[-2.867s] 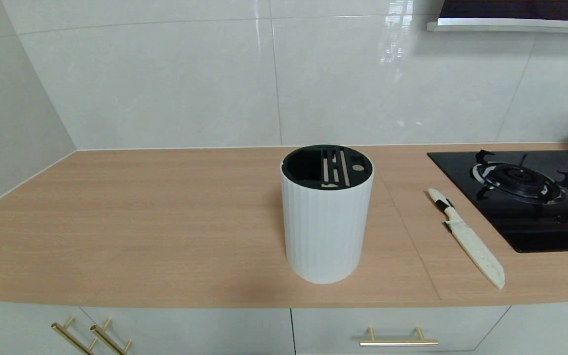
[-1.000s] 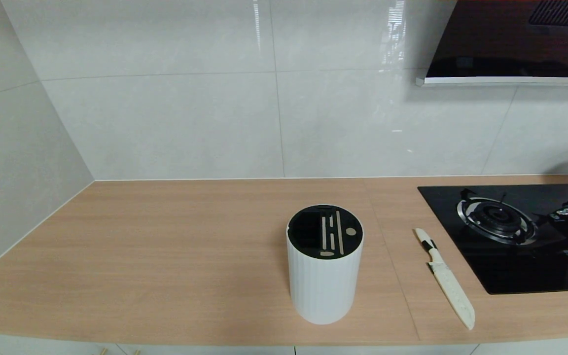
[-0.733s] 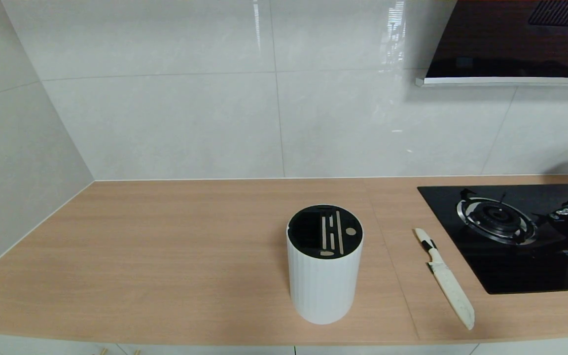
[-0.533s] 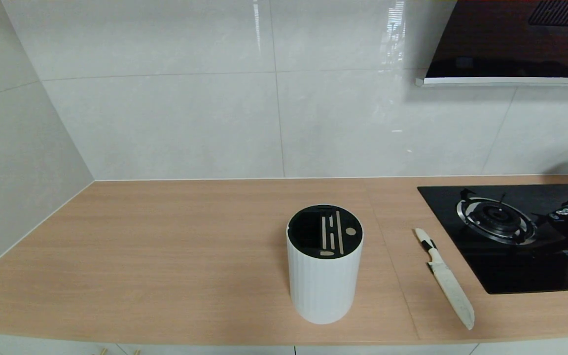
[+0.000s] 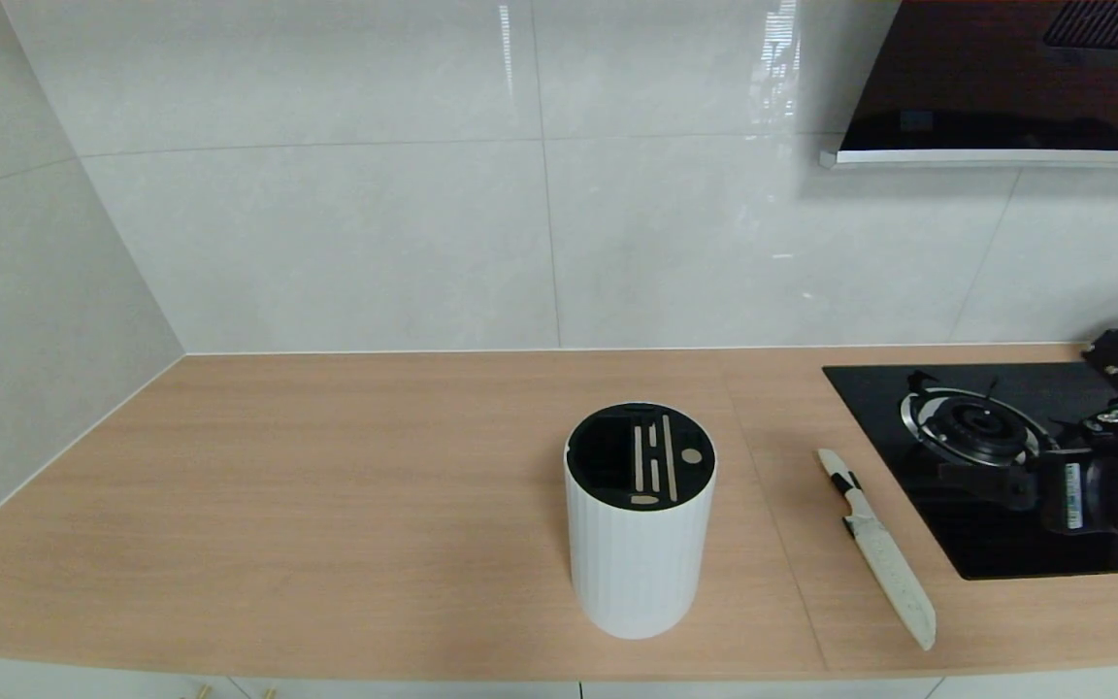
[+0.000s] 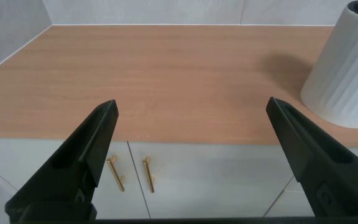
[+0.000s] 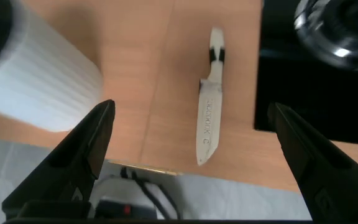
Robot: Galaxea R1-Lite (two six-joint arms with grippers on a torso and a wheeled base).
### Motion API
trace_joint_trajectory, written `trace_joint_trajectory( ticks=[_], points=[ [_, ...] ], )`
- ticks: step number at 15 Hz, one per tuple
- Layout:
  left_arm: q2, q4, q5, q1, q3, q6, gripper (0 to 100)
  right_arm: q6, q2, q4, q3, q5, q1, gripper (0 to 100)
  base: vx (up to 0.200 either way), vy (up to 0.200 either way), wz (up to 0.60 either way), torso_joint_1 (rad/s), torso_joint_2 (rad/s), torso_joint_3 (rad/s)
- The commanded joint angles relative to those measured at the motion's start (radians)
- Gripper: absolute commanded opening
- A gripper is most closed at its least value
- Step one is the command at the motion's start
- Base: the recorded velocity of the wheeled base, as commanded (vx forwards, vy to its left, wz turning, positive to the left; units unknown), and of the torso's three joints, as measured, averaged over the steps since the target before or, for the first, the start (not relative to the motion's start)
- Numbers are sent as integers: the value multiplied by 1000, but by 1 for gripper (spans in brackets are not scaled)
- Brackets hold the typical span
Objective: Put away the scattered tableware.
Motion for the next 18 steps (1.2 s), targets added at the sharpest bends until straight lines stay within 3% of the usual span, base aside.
trace_joint_trajectory(
  ticks=[1, 7, 18],
  points=[
    [0, 0, 1, 0, 0, 0, 100, -1, 293, -79, -11, -22, 10, 100, 0, 0, 0, 0, 0, 0],
    [0, 0, 1, 0, 0, -1, 100, -33, 599, -396, 21, -155, 12, 100, 0, 0, 0, 0, 0, 0],
    [0, 0, 1, 0, 0, -1, 100, -36, 806, -676, 15, -162, 18, 100, 0, 0, 0, 0, 0, 0]
  ],
)
